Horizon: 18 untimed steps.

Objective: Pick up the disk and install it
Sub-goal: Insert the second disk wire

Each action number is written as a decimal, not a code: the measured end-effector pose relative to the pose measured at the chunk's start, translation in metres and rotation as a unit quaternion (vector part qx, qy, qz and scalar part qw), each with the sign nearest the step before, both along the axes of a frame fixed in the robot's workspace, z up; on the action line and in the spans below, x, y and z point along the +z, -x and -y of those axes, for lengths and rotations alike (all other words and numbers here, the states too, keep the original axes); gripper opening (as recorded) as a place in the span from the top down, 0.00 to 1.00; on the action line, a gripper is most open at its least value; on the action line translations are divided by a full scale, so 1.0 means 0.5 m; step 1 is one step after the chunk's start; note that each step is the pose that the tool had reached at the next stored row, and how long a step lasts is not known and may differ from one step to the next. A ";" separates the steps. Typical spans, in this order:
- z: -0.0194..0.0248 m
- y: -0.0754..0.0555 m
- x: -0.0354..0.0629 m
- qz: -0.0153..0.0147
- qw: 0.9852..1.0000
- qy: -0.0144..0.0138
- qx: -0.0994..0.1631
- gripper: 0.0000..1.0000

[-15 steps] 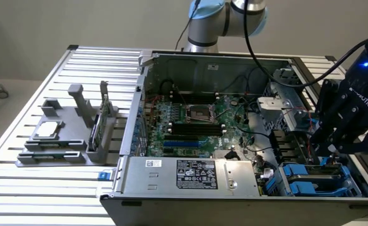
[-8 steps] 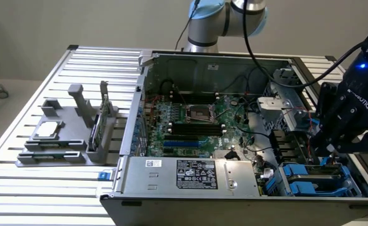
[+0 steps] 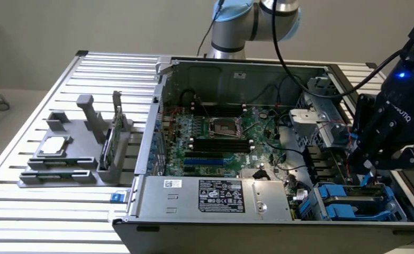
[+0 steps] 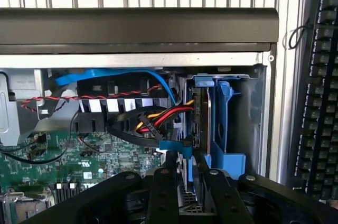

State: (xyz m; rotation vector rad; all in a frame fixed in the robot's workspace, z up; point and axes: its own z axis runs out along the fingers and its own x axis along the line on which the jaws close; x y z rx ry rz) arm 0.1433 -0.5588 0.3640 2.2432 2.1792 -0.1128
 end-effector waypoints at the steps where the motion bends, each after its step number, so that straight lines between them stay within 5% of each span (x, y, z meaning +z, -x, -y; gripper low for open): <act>1: -0.0014 0.000 0.000 0.000 1.000 0.000 0.000 0.82; 18: -0.0055 0.006 -0.010 0.000 1.000 0.002 0.000 0.84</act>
